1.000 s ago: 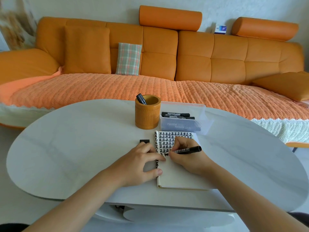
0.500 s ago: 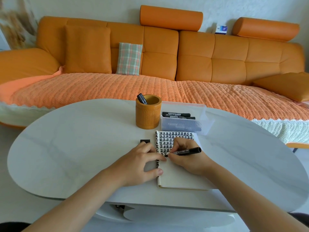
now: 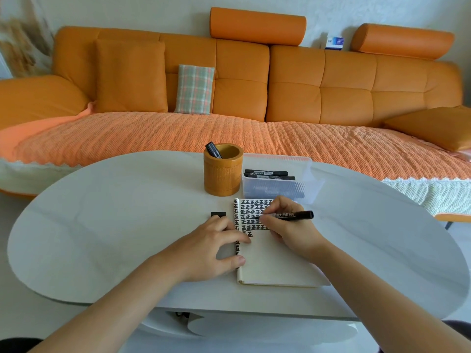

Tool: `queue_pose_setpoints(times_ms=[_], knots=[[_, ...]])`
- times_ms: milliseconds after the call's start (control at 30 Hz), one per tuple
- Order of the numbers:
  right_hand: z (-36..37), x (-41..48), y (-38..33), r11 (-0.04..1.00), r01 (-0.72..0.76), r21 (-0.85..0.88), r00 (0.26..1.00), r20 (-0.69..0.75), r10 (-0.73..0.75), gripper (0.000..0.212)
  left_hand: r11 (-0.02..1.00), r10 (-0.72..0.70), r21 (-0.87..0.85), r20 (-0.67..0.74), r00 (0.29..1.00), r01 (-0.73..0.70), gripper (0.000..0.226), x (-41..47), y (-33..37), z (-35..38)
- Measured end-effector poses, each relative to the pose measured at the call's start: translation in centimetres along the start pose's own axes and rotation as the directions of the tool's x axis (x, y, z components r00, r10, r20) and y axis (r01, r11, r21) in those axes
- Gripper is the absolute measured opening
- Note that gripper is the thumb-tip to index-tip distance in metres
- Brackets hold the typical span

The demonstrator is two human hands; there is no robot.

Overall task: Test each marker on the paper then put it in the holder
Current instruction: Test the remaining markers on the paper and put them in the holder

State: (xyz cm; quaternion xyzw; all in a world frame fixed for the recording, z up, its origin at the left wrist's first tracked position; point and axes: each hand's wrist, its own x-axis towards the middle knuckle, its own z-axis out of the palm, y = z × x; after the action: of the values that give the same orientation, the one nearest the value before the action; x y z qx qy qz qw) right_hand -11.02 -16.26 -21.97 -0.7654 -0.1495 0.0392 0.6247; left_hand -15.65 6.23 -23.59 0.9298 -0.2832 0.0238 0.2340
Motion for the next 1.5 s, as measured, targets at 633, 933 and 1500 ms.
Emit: queue_pose_setpoints(times_ms=[633, 933, 1500], knots=[[-1.1, 1.4, -2.2, 0.986, -0.026, -0.166, 0.981, 0.186, 0.057, 0.025, 0.961, -0.209, 0.117, -0.288, 0.935, 0.251, 0.025, 2.9, -3.9, -0.4], [-1.3, 1.6, -1.2, 0.835, 0.017, -0.550, 0.999, -0.013, -0.029, 0.014, 0.987, -0.157, -0.021, -0.383, 0.911, 0.161, 0.016, 3.4, -2.4, -1.3], [-0.3, 1.1, -1.3, 0.841, 0.151, -0.520, 0.988, 0.104, -0.113, 0.020, 0.998, -0.036, -0.061, -0.307, 0.951, 0.018, 0.015, 3.4, -0.6, -1.1]])
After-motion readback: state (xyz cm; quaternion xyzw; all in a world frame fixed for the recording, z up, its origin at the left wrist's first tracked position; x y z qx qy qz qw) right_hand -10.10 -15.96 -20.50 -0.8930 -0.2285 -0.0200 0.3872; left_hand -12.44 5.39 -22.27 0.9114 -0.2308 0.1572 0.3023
